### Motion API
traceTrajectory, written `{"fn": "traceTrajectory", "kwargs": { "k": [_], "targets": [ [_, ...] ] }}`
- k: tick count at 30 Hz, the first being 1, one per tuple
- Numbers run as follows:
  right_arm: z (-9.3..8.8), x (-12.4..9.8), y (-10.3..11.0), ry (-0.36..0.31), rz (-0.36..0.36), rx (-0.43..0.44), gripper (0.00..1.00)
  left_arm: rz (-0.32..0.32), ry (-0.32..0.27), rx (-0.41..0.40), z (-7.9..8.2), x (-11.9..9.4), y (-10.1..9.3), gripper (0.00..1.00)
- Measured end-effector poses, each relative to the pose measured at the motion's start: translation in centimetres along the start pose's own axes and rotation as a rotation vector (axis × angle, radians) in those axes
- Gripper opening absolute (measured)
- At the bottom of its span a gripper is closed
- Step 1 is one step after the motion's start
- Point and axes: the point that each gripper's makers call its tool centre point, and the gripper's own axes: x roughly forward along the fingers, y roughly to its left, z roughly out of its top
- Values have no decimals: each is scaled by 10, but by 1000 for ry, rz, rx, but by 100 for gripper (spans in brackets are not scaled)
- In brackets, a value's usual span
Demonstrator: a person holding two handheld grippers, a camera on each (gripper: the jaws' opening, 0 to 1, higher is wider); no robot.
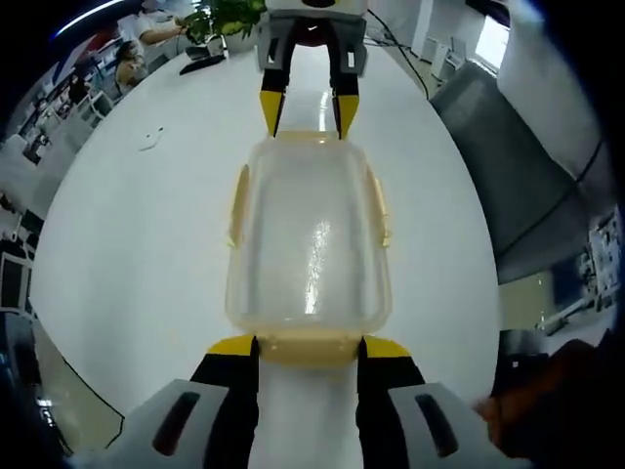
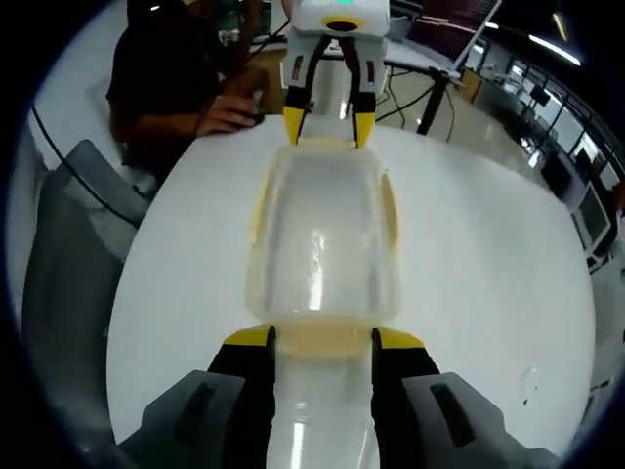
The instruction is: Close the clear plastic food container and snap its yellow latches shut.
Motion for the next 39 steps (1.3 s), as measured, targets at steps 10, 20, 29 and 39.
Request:
{"fn": "traceTrajectory", "kwargs": {
  "k": [10,20,29,39],
  "targets": [
    [-3,-28,4,14,-1,-11,34,8,-6,5,27,-18,-5,33],
    [-20,-55,9,36,-10,-5,34,7,-7,33,58,-22,-7,33],
    [-36,-73,11,56,-12,2,34,13,-15,46,84,-21,-8,33],
    [-65,-91,16,81,-23,20,34,16,-32,74,115,-7,-8,33]
  ]
}}
